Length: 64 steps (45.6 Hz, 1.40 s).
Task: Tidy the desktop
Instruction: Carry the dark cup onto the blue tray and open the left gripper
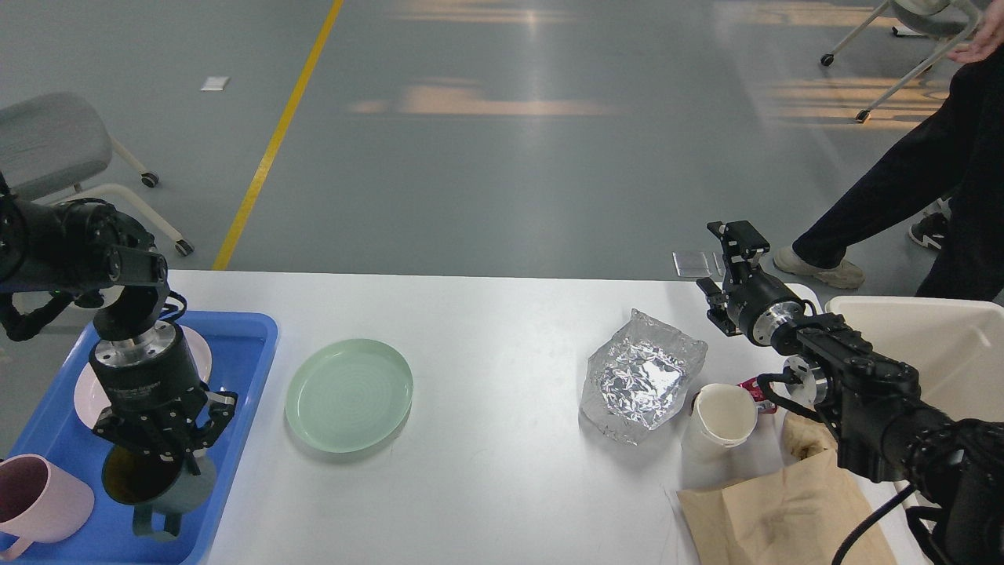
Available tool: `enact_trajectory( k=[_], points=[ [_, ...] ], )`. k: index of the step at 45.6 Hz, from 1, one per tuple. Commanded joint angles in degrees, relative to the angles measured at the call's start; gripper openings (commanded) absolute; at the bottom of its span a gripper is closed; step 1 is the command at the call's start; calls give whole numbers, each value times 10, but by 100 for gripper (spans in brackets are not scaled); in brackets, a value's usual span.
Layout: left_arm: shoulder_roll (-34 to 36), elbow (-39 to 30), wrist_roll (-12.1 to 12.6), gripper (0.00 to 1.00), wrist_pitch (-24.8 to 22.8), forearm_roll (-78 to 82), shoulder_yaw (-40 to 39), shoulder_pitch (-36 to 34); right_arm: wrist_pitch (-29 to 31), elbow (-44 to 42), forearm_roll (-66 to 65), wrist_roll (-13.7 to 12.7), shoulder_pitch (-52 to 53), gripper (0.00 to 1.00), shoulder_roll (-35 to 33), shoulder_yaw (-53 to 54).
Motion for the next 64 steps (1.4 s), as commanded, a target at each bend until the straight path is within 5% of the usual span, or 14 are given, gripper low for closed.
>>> enact_trajectory(
  k=[1, 31, 34, 40, 52, 64],
  points=[
    [9, 29, 0, 0, 0, 0, 2, 28, 0, 0, 0, 1, 0, 100, 0, 0],
    [5, 145, 0, 4, 0, 0, -2, 172, 0, 0, 0, 0, 0, 100, 0, 0],
    [7, 145, 0, 13, 0, 0, 1, 171, 0, 0, 0, 0, 0, 100, 0, 0],
    [8, 145, 0, 50, 0, 0, 3, 169, 0, 0, 0, 1, 0, 100, 0, 0],
    [13, 137, 2, 84, 0, 2, 3, 151, 0, 0, 0, 1, 0, 100, 0, 0],
    [16, 111, 0, 93, 0, 4, 25, 24, 0, 0, 0, 0, 0, 100, 0, 0]
  ],
)
